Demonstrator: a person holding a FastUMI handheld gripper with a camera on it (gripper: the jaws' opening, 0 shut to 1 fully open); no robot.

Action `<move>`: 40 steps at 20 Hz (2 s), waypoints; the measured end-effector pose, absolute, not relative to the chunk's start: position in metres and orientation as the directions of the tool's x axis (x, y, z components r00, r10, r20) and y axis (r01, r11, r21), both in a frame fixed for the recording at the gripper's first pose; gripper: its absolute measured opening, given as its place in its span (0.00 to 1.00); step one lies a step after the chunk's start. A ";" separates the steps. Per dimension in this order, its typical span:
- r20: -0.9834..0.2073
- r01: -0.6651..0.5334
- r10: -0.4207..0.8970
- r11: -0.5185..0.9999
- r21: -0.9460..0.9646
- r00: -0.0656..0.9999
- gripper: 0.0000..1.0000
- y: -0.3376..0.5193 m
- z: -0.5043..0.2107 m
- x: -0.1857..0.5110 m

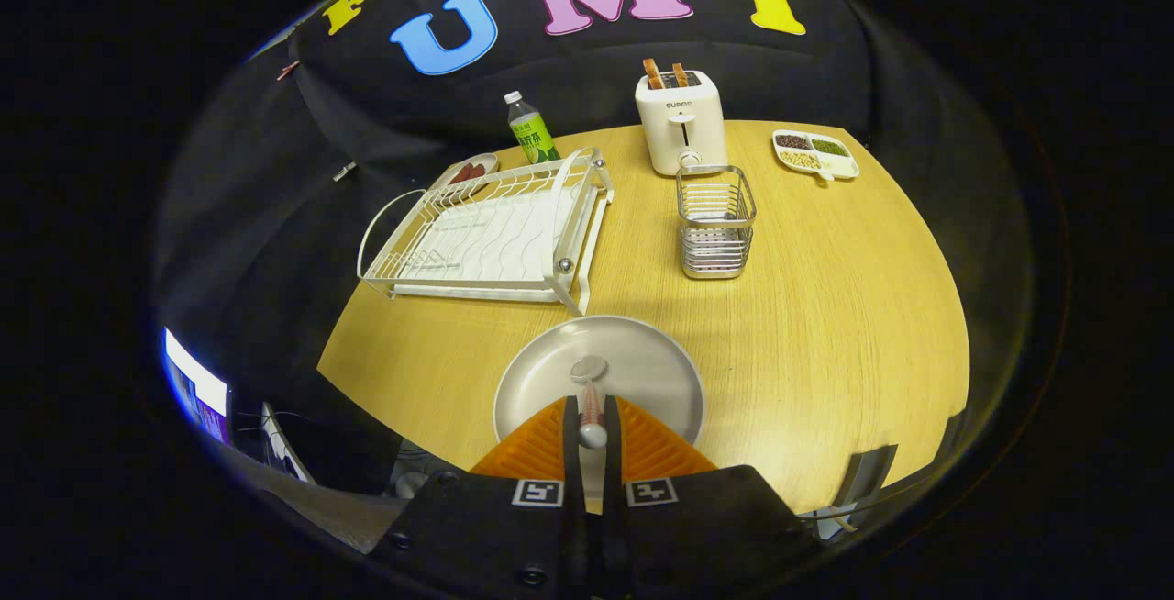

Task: Take the plate from the dish rack, then take the spoon from the basket and place it into the plate.

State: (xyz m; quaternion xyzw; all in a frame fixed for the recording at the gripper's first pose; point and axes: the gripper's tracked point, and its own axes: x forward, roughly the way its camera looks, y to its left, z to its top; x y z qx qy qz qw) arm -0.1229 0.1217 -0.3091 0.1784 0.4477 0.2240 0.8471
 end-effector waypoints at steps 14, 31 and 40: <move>-0.760 -0.180 0.481 0.875 0.450 0.437 0.17 0.117 -0.350 -0.145; -0.740 -0.154 0.425 0.900 0.409 0.521 0.98 0.107 -0.329 -0.125; -0.542 -0.173 0.329 0.932 0.318 0.774 0.98 0.062 -0.197 -0.044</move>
